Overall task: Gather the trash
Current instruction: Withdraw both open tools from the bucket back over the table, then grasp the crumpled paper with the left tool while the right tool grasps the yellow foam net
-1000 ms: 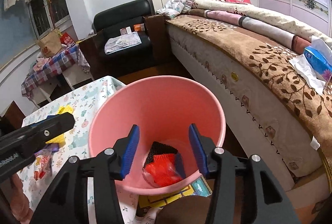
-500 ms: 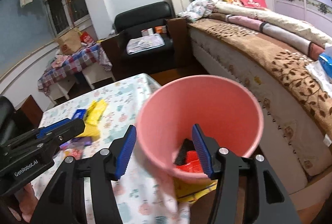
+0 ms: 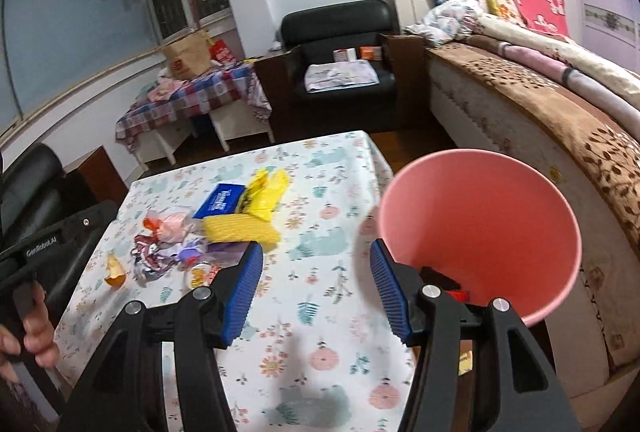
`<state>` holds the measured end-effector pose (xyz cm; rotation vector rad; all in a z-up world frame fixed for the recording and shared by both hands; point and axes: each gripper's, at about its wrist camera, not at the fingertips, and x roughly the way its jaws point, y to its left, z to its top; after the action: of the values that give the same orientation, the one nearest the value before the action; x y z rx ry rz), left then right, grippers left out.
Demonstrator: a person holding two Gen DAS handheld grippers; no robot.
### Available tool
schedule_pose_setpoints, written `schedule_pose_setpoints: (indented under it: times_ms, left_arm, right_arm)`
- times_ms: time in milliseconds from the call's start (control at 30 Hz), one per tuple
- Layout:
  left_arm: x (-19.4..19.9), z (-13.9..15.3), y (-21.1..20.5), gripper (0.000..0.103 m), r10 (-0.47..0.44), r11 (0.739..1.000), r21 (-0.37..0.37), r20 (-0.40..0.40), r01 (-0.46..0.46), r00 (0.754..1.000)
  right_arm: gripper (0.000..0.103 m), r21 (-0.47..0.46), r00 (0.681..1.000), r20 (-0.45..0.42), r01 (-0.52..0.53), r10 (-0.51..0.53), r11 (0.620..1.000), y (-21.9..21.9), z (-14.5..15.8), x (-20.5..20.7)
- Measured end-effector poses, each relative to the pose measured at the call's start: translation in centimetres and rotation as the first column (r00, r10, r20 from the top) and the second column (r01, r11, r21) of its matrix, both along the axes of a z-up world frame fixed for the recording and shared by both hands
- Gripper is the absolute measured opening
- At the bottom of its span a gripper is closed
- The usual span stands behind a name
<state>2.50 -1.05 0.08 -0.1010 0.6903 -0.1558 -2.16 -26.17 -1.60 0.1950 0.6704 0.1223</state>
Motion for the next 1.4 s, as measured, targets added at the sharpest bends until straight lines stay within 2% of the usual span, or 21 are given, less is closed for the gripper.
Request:
schedule_pose_setpoints:
  times_ms: [133, 267, 467, 600, 733, 933, 1033, 1233, 1400]
  left_arm:
    - [0.5, -0.9, 3.3, 0.035, 0.059, 0.998, -0.002, -0.031, -0.059, 0.998]
    - [0.9, -2.1, 4.8, 0.035, 0.082, 0.997, -0.01, -0.07, -0.083, 0.994]
    - [2.0, -4.7, 4.4, 0.035, 0.089, 0.995, -0.022, -0.134, -0.093, 0.987]
    - [3.5, -6.7, 4.4, 0.035, 0.112, 0.992, -0.033, -0.202, -0.121, 0.973]
    - [4.6, -8.0, 4.1, 0.035, 0.124, 0.991, -0.025, -0.231, -0.133, 0.965]
    - [5.0, -8.6, 3.6, 0.035, 0.131, 0.991, -0.011, -0.205, -0.136, 0.97]
    - [5.0, -8.6, 3.9, 0.025, 0.126, 0.991, -0.018, -0.202, -0.132, 0.971]
    - [3.2, -6.6, 5.2, 0.021, 0.126, 0.991, -0.033, -0.157, -0.133, 0.98]
    - [1.3, -4.8, 6.3, 0.021, 0.122, 0.989, -0.069, -0.13, -0.132, 0.984]
  right_arm:
    - [0.055, 0.006, 0.999, -0.008, -0.041, 0.041, 0.999, 1.2, -0.1, 0.8]
    - [0.055, 0.014, 0.995, -0.024, -0.093, 0.093, 0.996, 2.9, -0.2, 1.8]
    - [0.055, 0.001, 0.987, -0.042, -0.155, 0.155, 0.988, 5.0, -1.0, 2.7]
    - [0.055, 0.009, 0.984, -0.063, -0.169, 0.169, 0.986, 5.5, -1.7, 3.3]
    - [0.055, 0.015, 0.983, -0.06, -0.172, 0.173, 0.985, 5.7, -2.1, 3.8]
    - [0.055, 0.016, 0.979, -0.078, -0.185, 0.186, 0.983, 6.2, -2.9, 4.6]
    - [0.055, 0.013, 0.978, -0.073, -0.193, 0.193, 0.981, 6.7, -2.8, 5.0]
    - [0.055, 0.006, 0.973, -0.069, -0.221, 0.221, 0.975, 8.2, -2.6, 5.7]
    - [0.055, -0.049, 0.971, -0.067, -0.232, 0.229, 0.971, 9.7, -2.7, 7.0]
